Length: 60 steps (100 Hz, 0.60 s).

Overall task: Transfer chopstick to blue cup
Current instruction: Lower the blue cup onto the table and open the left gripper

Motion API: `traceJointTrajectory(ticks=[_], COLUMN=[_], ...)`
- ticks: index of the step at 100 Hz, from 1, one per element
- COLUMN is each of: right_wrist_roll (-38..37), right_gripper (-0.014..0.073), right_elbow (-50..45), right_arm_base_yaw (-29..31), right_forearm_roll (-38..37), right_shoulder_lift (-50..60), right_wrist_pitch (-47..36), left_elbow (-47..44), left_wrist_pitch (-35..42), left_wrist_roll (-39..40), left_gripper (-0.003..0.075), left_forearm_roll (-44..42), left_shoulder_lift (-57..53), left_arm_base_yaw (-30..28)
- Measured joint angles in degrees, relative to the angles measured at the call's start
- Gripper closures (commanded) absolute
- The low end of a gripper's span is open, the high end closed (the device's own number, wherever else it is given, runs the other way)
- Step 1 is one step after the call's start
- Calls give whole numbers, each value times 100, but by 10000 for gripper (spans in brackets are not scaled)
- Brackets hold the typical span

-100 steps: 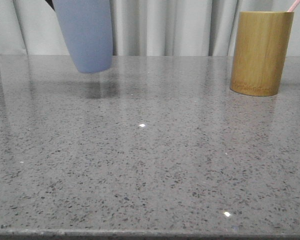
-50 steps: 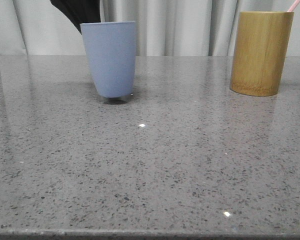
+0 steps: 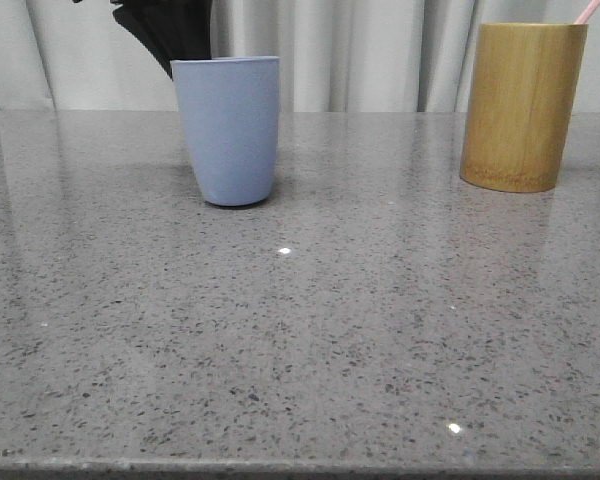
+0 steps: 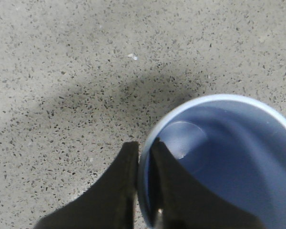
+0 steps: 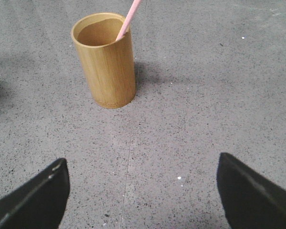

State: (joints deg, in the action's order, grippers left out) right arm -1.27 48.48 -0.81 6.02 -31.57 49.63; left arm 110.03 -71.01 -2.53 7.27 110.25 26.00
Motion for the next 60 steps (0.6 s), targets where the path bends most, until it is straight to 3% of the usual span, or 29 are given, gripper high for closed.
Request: traceJointTrajectory(ticks=[11, 23, 35, 42, 60], right_wrist_roll=[0, 0, 0, 0, 0], right_gripper=[-30, -30, -30, -30, -30], right_elbow=[0, 0, 0, 0, 0], right_arm_base_yaw=[0, 0, 0, 0, 0], right_forearm_roll=[0, 0, 0, 0, 0], right_shoulder_lift=[0, 0, 0, 0, 0], right_wrist_pitch=[0, 0, 0, 0, 0], left_elbow=[0, 0, 0, 0, 0], left_wrist_pitch=[0, -24, -24, -24, -33], left_wrist_roll=[0, 0, 0, 0, 0], left_gripper=[597, 396, 255, 220, 217], left_forearm_roll=[0, 0, 0, 0, 0], left_shoulder_lift=[0, 9, 9, 9, 9], left_arm_base_yaw=[0, 0, 0, 0, 0])
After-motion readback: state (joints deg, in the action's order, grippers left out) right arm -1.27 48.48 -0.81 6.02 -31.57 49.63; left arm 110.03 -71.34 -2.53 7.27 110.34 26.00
